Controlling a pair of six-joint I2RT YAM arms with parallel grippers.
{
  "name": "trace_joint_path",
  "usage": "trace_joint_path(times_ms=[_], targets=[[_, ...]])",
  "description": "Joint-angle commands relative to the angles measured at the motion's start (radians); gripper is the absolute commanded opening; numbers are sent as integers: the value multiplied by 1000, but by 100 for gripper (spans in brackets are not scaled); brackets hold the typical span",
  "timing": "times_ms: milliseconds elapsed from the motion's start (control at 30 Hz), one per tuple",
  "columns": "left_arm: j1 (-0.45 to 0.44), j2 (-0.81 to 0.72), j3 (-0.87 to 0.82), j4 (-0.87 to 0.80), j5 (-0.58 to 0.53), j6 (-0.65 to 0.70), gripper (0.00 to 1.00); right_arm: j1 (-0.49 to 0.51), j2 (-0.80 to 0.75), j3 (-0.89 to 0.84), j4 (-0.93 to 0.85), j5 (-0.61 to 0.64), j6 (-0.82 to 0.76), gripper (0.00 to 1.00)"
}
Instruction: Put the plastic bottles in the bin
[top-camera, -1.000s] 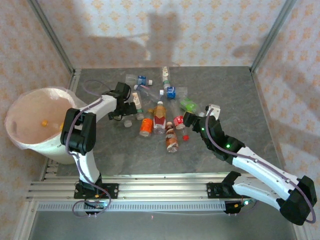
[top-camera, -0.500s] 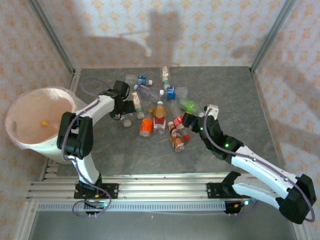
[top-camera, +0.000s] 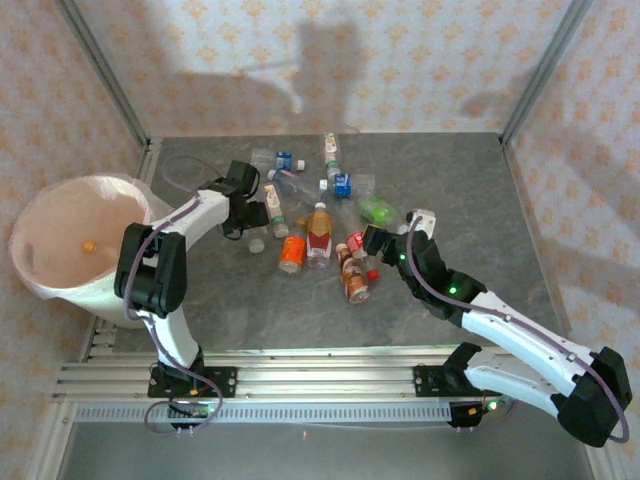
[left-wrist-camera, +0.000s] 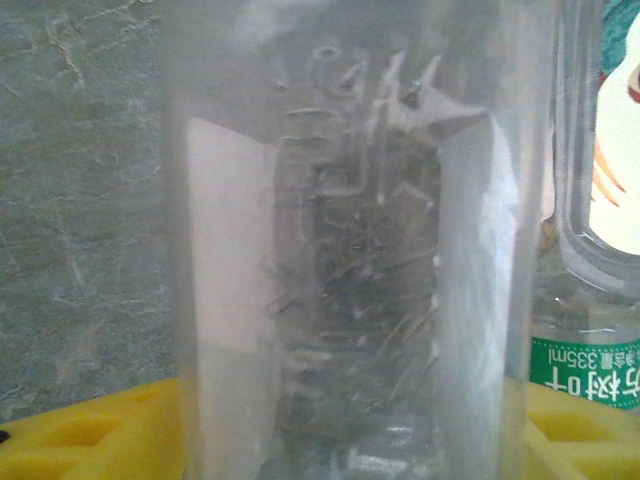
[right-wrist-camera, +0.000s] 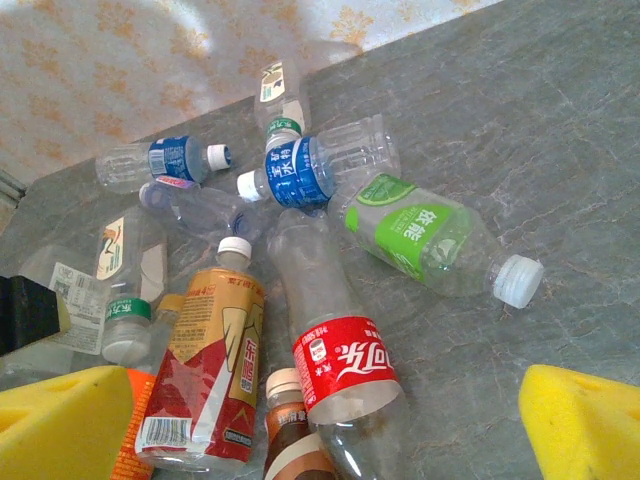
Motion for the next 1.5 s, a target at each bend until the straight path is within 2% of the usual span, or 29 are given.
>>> trace_joint_path(times_ms=[0, 100, 467, 733, 1033, 1233, 1467], targets=[[-11, 14, 44, -37, -4, 12, 62, -2, -16, -1, 3, 5, 7, 99], [-20, 6, 58, -56, -6, 18, 55, -2, -15, -1, 3, 5, 9, 99], [-55, -187, 41, -131, -221, 14, 51, -2, -10, -1, 78, -137, -111, 99], [-57, -355, 83, -166, -162, 3, 49, -2, -6, -3, 142, -277, -235, 99], [-66, -513, 261, -272, -147, 33, 48, -1, 1, -1, 154, -251, -252, 99], [-67, -586, 384, -359, -300, 82, 48, -1, 35, 6, 173, -254, -245, 99], [-66, -637, 511, -465, -597, 191, 47, -2, 90, 38, 181, -279, -256, 99]])
